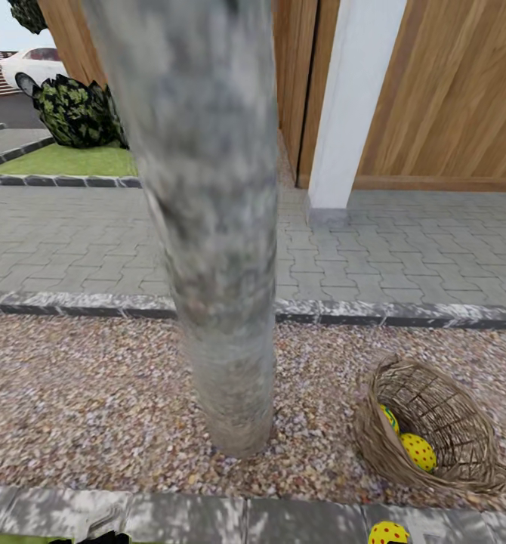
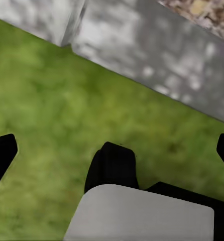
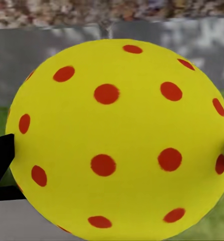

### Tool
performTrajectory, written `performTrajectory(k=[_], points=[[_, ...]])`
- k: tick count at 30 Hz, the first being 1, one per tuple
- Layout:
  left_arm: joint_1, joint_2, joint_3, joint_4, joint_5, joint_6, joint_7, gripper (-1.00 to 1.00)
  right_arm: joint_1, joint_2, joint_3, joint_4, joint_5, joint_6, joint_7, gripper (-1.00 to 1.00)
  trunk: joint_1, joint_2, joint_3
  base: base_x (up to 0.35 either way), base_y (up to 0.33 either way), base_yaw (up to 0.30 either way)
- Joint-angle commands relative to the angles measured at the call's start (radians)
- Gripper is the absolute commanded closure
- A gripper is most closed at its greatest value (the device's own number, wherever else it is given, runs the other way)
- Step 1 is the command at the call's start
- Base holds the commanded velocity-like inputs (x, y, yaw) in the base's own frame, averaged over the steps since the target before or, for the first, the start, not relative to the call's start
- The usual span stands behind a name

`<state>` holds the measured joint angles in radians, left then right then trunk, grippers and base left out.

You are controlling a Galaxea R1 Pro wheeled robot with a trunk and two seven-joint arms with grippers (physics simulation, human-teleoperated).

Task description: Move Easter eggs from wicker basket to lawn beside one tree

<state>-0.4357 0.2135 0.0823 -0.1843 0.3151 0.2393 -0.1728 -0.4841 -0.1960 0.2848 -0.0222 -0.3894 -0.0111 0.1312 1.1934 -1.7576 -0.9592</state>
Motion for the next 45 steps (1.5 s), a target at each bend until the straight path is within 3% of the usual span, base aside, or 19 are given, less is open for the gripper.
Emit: performTrajectory(k=[1, 6, 19, 32, 39, 45], points=[[0.0, 0.0, 0.008, -0.001, 0.001, 0.008, -0.004, -1.0, -0.001, -0.001, 0.008, 0.001, -0.011, -0.001, 0.003, 1.0, 0.0, 0.0, -0.001, 0.149, 0.308, 0.0], [0.0, -0.002, 0.008, -0.001, 0.001, 0.008, -0.003, -1.0, -0.001, -0.002, 0.008, 0.001, -0.011, -0.001, 0.004, 1.0, 0.0, 0.0, -0.001, 0.098, 0.257, 0.0], [0.0, -0.003, 0.008, -0.003, 0.0, 0.008, -0.006, -1.0, -0.001, 0.001, 0.008, 0.001, -0.011, 0.0, 0.004, 1.0, 0.0, 0.0, -0.001, 0.002, 0.007, 0.0], [0.0, -0.002, 0.008, -0.003, -0.002, 0.009, 0.001, -1.0, -0.001, 0.01, 0.008, 0.001, -0.008, -0.001, 0.004, 1.0, -0.05, 0.091, 0.04, -0.006, 0.0, 0.0], [0.0, -0.002, 0.008, -0.003, -0.002, 0.008, 0.001, -1.0, -0.001, 0.016, 0.008, 0.001, -0.009, -0.001, 0.003, 1.0, -0.076, 0.14, 0.067, -0.301, 0.0, 0.0], [0.0, 0.004, 0.009, -0.002, -0.001, 0.008, -0.002, -1.0, -0.001, 0.016, 0.008, 0.001, -0.009, -0.001, 0.003, 1.0, -0.076, 0.14, 0.067, -0.022, 0.003, 0.0]])
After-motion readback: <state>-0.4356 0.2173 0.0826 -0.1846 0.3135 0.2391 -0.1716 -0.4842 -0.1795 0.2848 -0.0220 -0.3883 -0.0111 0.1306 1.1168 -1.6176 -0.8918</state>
